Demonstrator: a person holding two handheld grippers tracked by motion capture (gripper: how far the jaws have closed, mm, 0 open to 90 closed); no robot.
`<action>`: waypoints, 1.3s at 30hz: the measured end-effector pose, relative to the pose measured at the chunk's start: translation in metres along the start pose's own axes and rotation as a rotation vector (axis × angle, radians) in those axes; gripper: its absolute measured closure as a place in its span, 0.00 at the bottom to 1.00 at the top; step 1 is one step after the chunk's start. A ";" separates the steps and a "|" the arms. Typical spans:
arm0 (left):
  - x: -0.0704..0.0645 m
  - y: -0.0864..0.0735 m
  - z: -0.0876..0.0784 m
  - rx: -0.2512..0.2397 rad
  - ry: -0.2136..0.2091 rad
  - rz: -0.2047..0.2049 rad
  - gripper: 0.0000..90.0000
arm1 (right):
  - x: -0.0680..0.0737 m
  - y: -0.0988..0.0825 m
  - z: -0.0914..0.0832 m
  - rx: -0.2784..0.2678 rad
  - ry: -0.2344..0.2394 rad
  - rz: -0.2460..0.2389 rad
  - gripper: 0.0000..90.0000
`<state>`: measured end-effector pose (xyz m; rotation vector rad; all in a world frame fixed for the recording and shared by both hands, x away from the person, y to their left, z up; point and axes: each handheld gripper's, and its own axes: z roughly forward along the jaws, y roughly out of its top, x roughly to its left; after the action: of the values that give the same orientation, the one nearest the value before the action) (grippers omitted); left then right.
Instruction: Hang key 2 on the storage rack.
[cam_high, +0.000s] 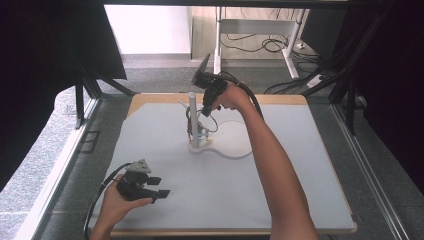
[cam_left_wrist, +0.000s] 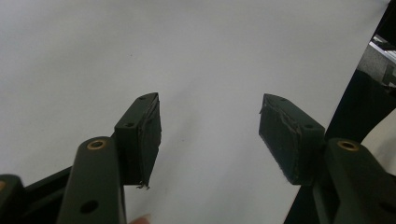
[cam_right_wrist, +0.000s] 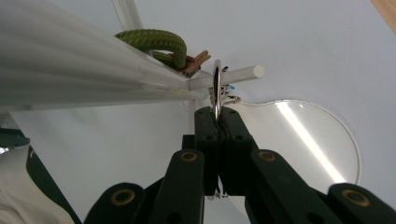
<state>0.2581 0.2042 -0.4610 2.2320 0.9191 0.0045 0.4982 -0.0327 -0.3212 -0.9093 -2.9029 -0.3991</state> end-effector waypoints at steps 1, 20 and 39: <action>0.000 0.000 0.000 0.000 0.000 0.000 0.44 | 0.000 0.000 0.000 0.000 0.000 0.000 0.97; -0.002 0.002 0.005 0.019 0.004 0.012 0.44 | 0.004 -0.014 0.010 -0.019 0.058 0.013 0.83; -0.004 0.002 -0.001 -0.011 0.021 -0.012 0.44 | 0.013 -0.118 -0.007 -0.280 -0.034 0.045 0.53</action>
<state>0.2561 0.2011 -0.4583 2.2205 0.9412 0.0269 0.4200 -0.1205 -0.3392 -1.0220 -2.8981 -0.8096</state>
